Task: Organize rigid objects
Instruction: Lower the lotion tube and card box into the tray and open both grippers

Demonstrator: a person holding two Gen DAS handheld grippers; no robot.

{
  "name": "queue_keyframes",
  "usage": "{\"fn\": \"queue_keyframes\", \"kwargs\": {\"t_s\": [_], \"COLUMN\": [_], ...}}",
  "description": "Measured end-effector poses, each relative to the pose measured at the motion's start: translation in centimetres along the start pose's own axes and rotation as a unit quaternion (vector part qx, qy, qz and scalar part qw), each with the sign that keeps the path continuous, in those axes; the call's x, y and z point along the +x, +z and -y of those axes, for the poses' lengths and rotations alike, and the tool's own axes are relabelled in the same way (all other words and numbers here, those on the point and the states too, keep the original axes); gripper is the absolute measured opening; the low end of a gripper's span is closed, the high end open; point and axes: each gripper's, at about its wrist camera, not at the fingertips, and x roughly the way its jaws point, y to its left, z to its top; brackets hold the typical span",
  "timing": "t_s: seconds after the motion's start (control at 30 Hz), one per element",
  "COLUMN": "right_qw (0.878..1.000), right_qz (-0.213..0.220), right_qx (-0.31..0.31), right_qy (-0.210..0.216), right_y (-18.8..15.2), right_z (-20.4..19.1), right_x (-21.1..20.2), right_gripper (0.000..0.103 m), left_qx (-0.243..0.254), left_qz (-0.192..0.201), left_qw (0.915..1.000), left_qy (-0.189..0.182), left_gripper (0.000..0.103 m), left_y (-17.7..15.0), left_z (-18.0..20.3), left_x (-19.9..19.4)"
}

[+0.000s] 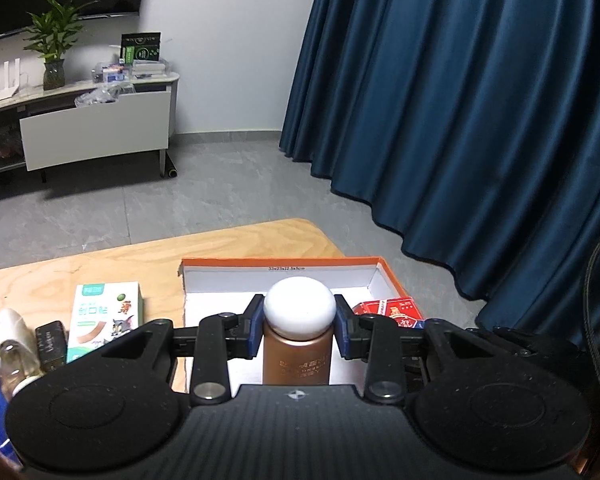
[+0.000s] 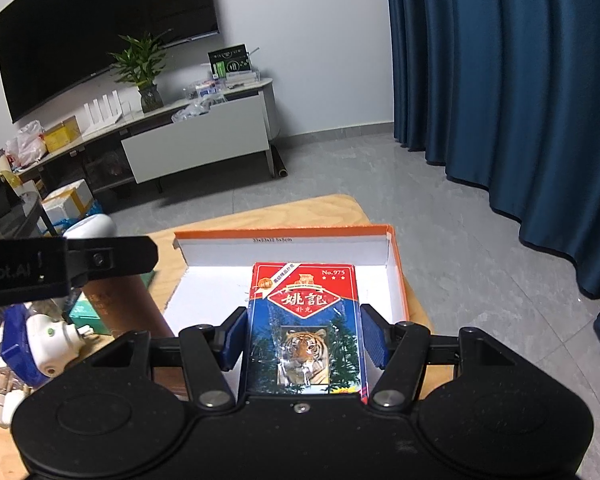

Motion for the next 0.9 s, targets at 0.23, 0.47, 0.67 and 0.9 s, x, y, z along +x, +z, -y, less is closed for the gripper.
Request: {"fn": "queue_keyframes", "kwargs": {"t_s": [0.23, 0.47, 0.67, 0.9], "right_qw": [1.000, 0.999, 0.999, 0.999], "right_qz": [0.007, 0.029, 0.040, 0.043], "right_qx": [-0.018, -0.022, -0.004, -0.006], "right_qy": [0.002, -0.011, -0.008, -0.002], "right_y": [0.0, -0.6, -0.9, -0.8], "right_z": [-0.1, 0.4, 1.2, 0.3], "right_x": [1.6, -0.1, -2.2, -3.8], "right_gripper": [0.073, 0.079, 0.079, 0.081], "left_qx": [0.006, 0.024, 0.027, 0.026], "left_qz": [-0.017, -0.015, -0.011, -0.003], "left_qw": [0.9998, 0.9996, 0.9996, 0.9995], "left_qy": [-0.002, 0.006, -0.005, 0.021], "left_gripper": [0.035, 0.038, 0.058, 0.075], "left_y": [0.7, 2.1, 2.0, 1.7], "left_z": [-0.2, -0.2, -0.1, 0.4], "left_x": [2.8, 4.9, 4.9, 1.6]}}
